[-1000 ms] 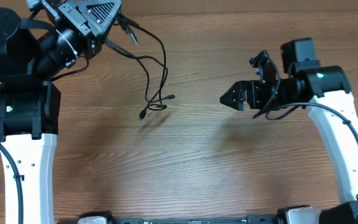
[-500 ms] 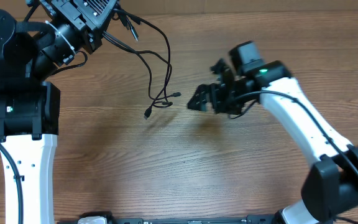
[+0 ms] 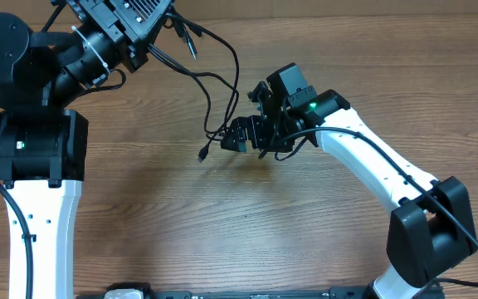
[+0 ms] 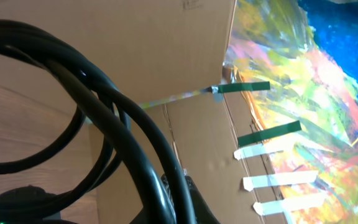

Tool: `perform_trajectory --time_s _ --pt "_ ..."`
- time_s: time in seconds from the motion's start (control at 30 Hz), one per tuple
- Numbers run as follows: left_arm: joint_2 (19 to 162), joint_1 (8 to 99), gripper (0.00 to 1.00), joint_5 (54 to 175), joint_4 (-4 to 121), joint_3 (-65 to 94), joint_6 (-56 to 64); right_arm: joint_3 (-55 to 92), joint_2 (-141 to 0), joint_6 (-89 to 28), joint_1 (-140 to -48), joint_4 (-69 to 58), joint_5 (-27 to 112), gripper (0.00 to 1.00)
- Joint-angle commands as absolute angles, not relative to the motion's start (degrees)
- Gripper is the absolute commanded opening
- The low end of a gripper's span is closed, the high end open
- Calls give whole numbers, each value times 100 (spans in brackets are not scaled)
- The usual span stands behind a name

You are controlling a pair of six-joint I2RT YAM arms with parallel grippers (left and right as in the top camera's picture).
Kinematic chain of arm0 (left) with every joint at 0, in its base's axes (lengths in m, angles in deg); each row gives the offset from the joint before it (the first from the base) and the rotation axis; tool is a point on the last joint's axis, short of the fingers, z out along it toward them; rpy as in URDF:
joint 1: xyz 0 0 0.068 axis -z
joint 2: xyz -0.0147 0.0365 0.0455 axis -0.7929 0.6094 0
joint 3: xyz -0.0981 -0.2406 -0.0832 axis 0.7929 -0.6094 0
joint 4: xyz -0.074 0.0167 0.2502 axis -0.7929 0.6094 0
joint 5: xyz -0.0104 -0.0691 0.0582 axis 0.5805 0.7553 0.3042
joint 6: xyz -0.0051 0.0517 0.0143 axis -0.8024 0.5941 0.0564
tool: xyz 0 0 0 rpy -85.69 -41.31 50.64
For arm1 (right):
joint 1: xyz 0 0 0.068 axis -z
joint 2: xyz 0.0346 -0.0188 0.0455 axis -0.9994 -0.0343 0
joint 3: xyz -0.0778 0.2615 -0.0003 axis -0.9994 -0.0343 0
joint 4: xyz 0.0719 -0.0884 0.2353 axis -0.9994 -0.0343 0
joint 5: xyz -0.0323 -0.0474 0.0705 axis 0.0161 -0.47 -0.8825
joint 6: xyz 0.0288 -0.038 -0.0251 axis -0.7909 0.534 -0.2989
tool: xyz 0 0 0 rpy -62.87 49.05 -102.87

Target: Untangle cables

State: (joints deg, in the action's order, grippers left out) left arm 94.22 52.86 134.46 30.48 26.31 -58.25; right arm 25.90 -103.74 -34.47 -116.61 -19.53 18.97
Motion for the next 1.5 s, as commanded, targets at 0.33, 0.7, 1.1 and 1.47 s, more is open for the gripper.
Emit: perform_trajectory --time_s 0.33,0.7,1.1,1.47 --pt "9261 5688 4 13560 2973 2756 -5904 2588 -10374 -4417 -11642 -1278 2306 100" --pt "9261 5699 4 13151 2995 2756 -5904 2588 -10374 -4706 -11642 -502 2374 89" --pt "9261 5697 4 11333 2960 2756 -6669 2588 -10374 -4260 -11858 350 2800 86" --pt "9265 5694 4 10867 2897 2756 -6722 2588 -10374 -4028 -12050 -288 2765 86"
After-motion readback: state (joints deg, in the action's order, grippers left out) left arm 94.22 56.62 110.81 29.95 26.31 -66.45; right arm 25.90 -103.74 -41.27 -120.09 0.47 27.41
